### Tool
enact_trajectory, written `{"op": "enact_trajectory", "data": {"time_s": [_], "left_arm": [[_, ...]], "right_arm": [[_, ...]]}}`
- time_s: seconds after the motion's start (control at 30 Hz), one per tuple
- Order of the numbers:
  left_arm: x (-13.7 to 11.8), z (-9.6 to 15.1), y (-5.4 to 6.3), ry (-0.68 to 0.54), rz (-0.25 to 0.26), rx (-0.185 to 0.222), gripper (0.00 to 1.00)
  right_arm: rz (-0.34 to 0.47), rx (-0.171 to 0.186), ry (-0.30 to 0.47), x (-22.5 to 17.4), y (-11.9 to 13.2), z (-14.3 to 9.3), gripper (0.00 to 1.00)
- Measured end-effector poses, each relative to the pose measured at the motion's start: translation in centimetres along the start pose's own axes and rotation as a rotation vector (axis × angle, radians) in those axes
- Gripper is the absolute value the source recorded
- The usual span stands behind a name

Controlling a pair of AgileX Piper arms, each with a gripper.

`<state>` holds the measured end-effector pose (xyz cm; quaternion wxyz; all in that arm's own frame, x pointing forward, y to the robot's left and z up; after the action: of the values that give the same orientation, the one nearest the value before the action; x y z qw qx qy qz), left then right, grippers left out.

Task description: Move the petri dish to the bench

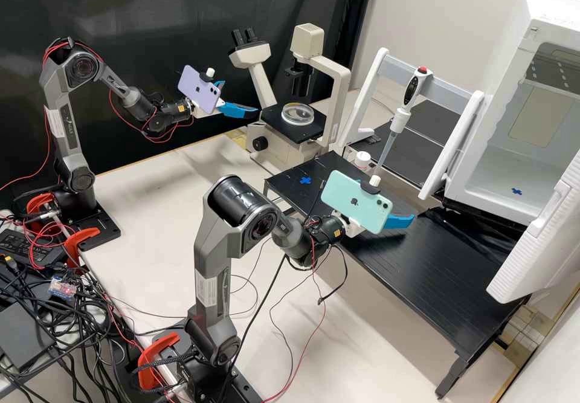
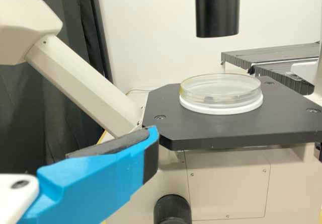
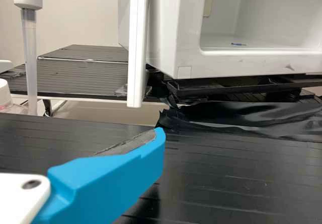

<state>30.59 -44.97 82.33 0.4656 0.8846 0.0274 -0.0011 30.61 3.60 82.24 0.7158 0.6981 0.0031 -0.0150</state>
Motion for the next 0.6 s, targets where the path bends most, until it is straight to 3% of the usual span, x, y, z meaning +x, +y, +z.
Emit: {"op": "enact_trajectory", "data": {"time_s": [0.43, 0.6], "left_arm": [[0.0, 0.0, 0.0, 0.0, 0.0, 0.0, 1.0], [0.0, 0.0, 0.0, 0.0, 0.0, 0.0, 1.0]], "right_arm": [[-0.006, 0.0, -0.005, -0.2, -0.2, 0.2, 1.0], [-0.018, 0.008, 0.032, -1.5, -0.7, -1.1, 1.0]]}}
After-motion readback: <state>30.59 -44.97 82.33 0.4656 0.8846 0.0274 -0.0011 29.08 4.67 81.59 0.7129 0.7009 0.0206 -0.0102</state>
